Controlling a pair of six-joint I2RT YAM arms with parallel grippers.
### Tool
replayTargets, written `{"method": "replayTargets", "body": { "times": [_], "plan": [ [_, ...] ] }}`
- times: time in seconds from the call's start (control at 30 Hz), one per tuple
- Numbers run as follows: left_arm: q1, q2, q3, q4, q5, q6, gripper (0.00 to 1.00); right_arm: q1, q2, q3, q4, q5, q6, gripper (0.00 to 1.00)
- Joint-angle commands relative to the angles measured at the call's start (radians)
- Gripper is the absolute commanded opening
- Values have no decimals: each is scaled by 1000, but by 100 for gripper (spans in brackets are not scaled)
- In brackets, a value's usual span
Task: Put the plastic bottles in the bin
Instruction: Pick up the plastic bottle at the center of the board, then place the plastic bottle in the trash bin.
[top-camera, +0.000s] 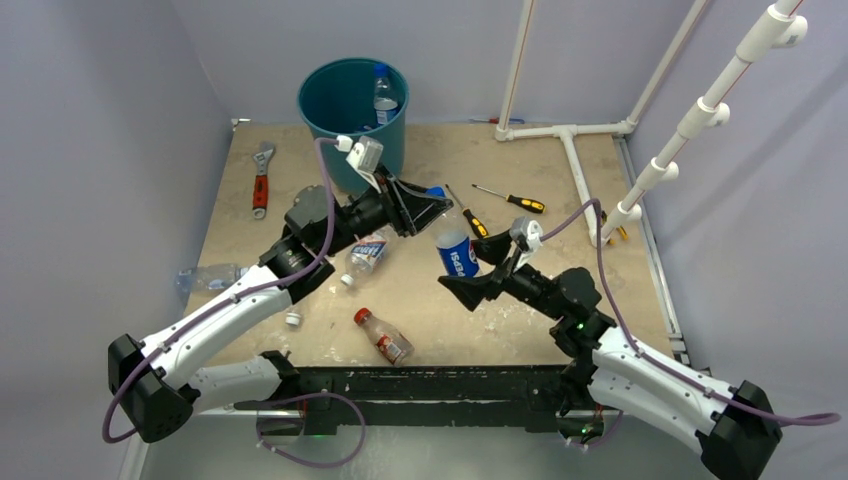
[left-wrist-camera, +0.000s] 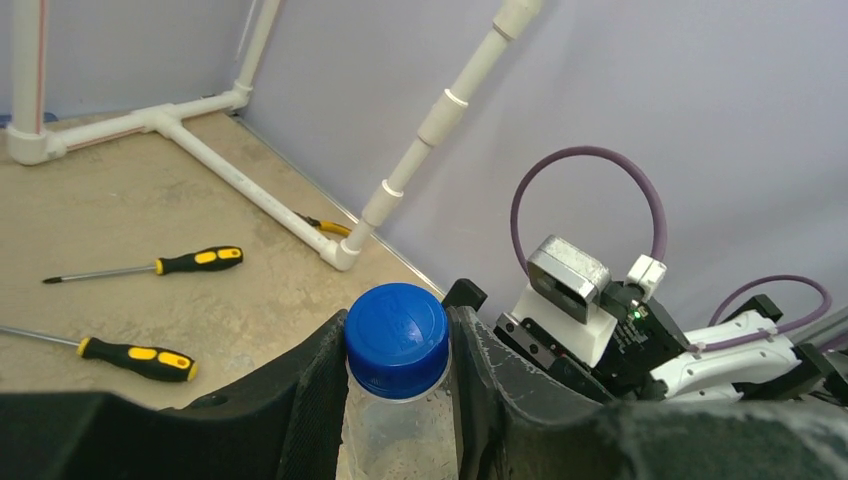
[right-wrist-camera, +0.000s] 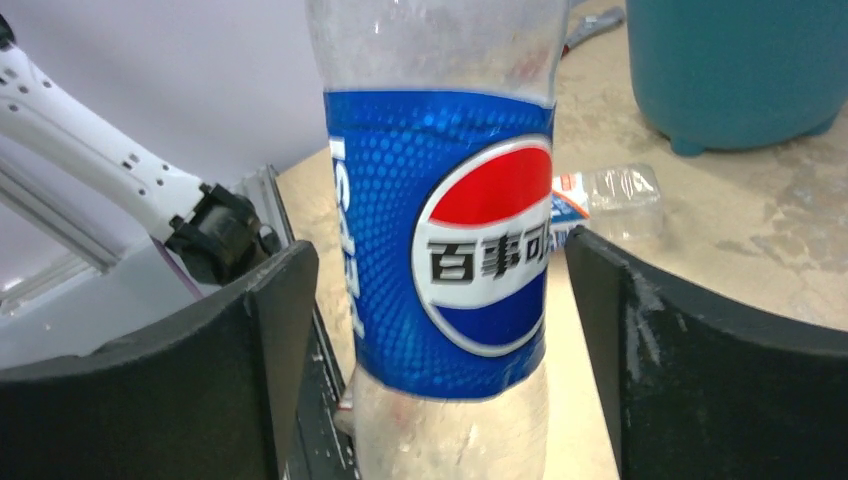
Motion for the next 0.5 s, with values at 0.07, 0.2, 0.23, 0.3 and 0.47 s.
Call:
{"method": "replayTargets", "body": {
  "times": [0.07,0.2,0.23,0.3,0.47],
  "plan": [
    [-1,-48,130,-63,-201,148,0,2,2,93,-102,-3,25,99],
    [-1,-43,256,-103,-430,339,0,2,-54,124,-166,17,34,99],
    [0,-37,280,-95,-500,389,0,2,-70,129,-177,24,36,99],
    [0,-11,326,-54,-666,504,0,2,-94,135,-199,31,34,99],
    [47,154,497,75,-874,779,0,2,-127,124,-237,41,39,99]
  ]
}}
